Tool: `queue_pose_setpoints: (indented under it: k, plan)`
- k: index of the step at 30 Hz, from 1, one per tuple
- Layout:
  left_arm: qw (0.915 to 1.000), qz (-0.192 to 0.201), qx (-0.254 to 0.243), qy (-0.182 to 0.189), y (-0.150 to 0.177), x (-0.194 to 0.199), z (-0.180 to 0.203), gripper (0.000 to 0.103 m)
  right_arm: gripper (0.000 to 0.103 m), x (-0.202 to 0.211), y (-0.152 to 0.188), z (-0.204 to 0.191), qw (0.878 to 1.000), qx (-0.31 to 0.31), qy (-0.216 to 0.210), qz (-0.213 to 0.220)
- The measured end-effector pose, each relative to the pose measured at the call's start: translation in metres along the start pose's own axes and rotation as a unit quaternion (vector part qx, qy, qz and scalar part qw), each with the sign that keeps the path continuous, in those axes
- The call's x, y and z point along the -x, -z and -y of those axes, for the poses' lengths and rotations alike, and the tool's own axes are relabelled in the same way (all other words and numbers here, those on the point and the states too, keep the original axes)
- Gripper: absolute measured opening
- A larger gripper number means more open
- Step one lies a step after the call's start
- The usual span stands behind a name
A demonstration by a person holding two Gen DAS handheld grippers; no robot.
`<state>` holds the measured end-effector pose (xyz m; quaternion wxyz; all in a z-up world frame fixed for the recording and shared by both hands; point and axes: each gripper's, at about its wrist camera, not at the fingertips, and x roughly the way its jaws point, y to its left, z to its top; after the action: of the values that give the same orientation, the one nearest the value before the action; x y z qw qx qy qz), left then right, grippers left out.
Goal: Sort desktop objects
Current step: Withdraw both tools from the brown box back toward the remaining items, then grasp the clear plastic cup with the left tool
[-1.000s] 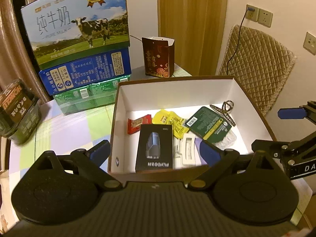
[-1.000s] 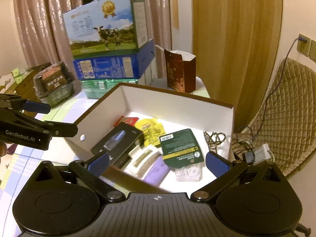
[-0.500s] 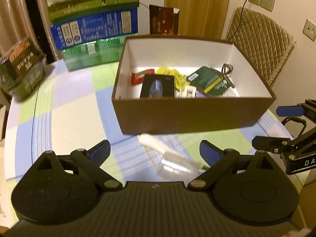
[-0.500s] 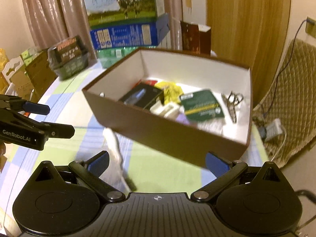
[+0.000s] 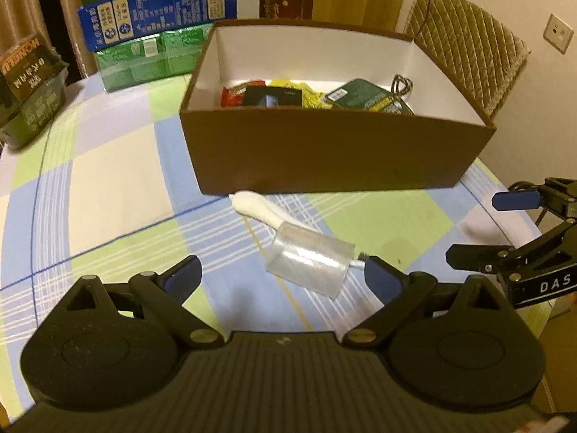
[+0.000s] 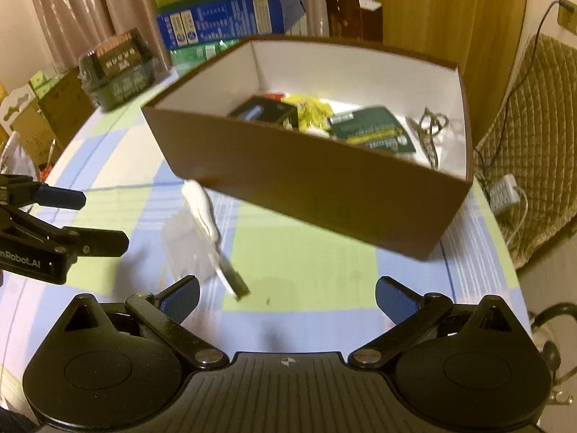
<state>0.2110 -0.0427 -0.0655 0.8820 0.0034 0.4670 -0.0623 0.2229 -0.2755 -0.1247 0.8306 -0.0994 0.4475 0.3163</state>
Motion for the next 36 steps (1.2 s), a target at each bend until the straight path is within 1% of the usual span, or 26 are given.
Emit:
queue_pose_setpoints:
  k: [6, 15, 19, 22, 29, 30, 32, 33, 34, 36]
  plan:
    - [0.9998, -0.015, -0.006, 0.014, 0.007, -0.015, 0.000, 0.095, 0.101, -0.018, 0.012, 0.008, 1.000, -0.008, 0.011, -0.022]
    - [0.9986, -0.046, -0.022, 0.016, 0.014, -0.044, -0.001, 0.095, 0.101, -0.033, 0.023, 0.021, 0.999, -0.025, 0.023, -0.043]
    - [0.9974, -0.051, -0.042, 0.029, 0.015, -0.056, 0.001, 0.095, 0.101, -0.038, 0.027, 0.029, 0.998, -0.036, 0.031, -0.050]
    - [0.9966, -0.046, -0.056, 0.040, 0.013, -0.065, 0.002, 0.096, 0.101, -0.039, 0.029, 0.036, 0.997, -0.046, 0.038, -0.054]
    - [0.9944, -0.051, -0.083, 0.042, 0.007, -0.090, 0.010, 0.095, 0.101, -0.040, 0.034, 0.045, 0.995, -0.065, 0.052, -0.058]
    - [0.9940, -0.050, -0.089, 0.041, 0.007, -0.093, 0.011, 0.094, 0.101, -0.040, 0.034, 0.046, 0.995, -0.068, 0.053, -0.057]
    - [0.9927, -0.046, -0.103, 0.040, 0.007, -0.094, 0.015, 0.083, 0.101, -0.039, 0.035, 0.047, 0.994, -0.070, 0.054, -0.057]
    - [0.9918, -0.043, -0.112, 0.042, 0.008, -0.094, 0.017, 0.073, 0.101, -0.039, 0.035, 0.047, 0.994, -0.070, 0.054, -0.057]
    - [0.9913, -0.042, -0.117, 0.044, 0.008, -0.094, 0.017, 0.070, 0.101, -0.039, 0.035, 0.046, 0.994, -0.070, 0.055, -0.057]
    - [0.9903, -0.039, -0.124, 0.049, 0.011, -0.092, 0.017, 0.069, 0.101, -0.040, 0.035, 0.045, 0.994, -0.069, 0.055, -0.057]
